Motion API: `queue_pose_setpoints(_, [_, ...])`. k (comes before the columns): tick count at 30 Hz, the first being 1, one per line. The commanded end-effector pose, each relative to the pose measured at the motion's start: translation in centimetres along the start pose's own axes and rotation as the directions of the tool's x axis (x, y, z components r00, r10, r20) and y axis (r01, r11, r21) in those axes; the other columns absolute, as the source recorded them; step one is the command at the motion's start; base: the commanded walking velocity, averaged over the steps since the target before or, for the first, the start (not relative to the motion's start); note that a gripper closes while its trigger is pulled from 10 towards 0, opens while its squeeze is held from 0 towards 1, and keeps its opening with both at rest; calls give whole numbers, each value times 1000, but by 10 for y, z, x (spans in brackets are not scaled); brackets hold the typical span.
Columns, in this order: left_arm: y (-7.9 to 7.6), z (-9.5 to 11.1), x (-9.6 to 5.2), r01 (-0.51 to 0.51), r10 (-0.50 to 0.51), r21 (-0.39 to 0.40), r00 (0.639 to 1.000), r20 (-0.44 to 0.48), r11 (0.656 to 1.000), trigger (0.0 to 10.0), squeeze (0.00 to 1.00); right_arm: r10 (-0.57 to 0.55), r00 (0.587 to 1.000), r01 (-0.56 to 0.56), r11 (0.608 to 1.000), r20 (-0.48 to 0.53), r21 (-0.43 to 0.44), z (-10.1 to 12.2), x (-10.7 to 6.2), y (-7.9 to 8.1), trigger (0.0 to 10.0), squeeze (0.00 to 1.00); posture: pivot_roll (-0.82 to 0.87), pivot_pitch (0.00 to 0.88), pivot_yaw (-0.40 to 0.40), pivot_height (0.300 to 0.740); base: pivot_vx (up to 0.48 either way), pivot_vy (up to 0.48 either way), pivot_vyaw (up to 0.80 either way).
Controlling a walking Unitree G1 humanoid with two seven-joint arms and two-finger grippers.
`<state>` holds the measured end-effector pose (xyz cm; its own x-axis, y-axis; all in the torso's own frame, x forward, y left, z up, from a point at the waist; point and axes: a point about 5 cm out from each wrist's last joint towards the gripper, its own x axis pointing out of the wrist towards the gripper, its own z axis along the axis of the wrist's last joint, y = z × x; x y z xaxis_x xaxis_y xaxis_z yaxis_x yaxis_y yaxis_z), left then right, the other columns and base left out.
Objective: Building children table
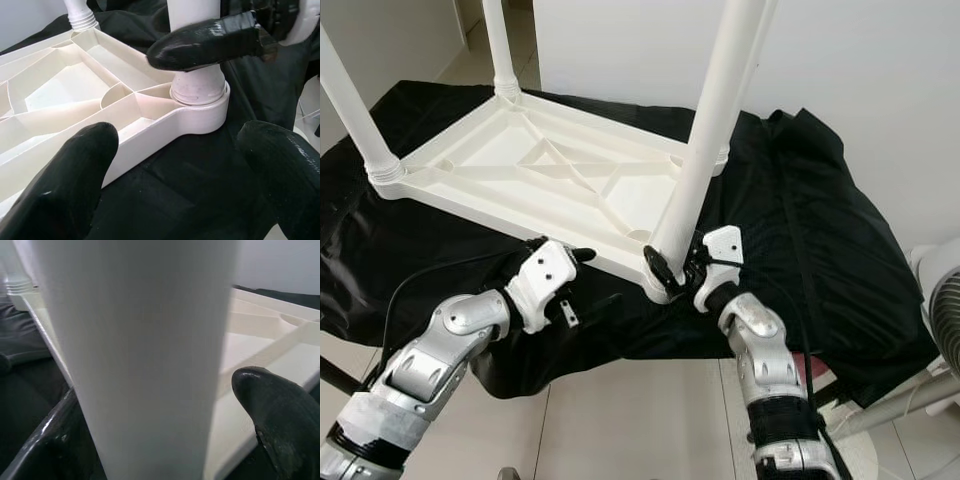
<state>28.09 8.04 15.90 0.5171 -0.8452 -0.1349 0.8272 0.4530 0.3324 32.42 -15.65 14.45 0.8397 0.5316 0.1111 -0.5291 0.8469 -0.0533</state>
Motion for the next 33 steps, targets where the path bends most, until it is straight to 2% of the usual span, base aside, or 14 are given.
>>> queue_pose_setpoints(1, [-2,-2,2,45,-45,-6,999,-13,999,10000,0,36,999,-36,999,-19,8,-5,4,-1,10000,0,7,47,-64,740,0,0,0])
queue_pose_setpoints(4, [-2,-2,2,43,-43,-6,999,-13,999,10000,0,58,998,-57,998,-24,14,-6,7,1,10000,0,16,42,-67,740,0,0,0])
queue_pose_setpoints(10, [-1,-2,2,35,-35,-4,999,-11,999,10000,0,172,983,-170,985,-61,40,-15,22,11,10000,0,36,36,-71,740,0,0,0])
queue_pose_setpoints(11, [-1,-2,1,34,-34,-1,999,-12,999,10000,0,186,980,-184,982,-67,34,-16,23,12,5765,0,36,36,-71,740,0,0,0])
queue_pose_setpoints(13, [-1,-2,1,32,-32,-1,999,-12,999,10000,0,194,979,-192,981,-69,32,-17,22,11,5765,0,43,33,-74,740,0,0,0])
queue_pose_setpoints(14, [1,-1,1,22,-22,0,1000,-10,1000,10000,0,200,977,-198,980,-70,31,-18,21,9,0,0,51,30,-83,740,0,0,0])
queue_pose_setpoints(27, [0,-2,1,20,-20,4,1000,-9,1000,10000,0,212,975,-209,977,-74,40,-23,16,1,0,0,47,18,-89,740,0,0,0])
queue_pose_setpoints(28, [0,-1,2,22,-22,5,1000,-9,1000,10000,0,210,975,-208,977,-74,43,-23,16,0,4902,0,45,16,-90,740,0,0,0])
queue_pose_setpoints(29, [0,-1,2,22,-22,5,1000,-9,1000,10000,0,210,975,-208,977,-74,43,-23,16,0,4902,0,45,16,-90,740,0,0,0])
queue_pose_setpoints(30, [0,-2,2,24,-24,5,1000,-9,1000,10000,0,210,975,-207,977,-71,42,-23,16,0,10000,0,44,14,-90,740,0,0,0])
queue_pose_setpoints(33, [-1,-2,2,28,-28,6,1000,-9,1000,10000,0,196,979,-193,980,-57,48,-21,16,-3,10000,0,44,14,-90,740,0,0,0])
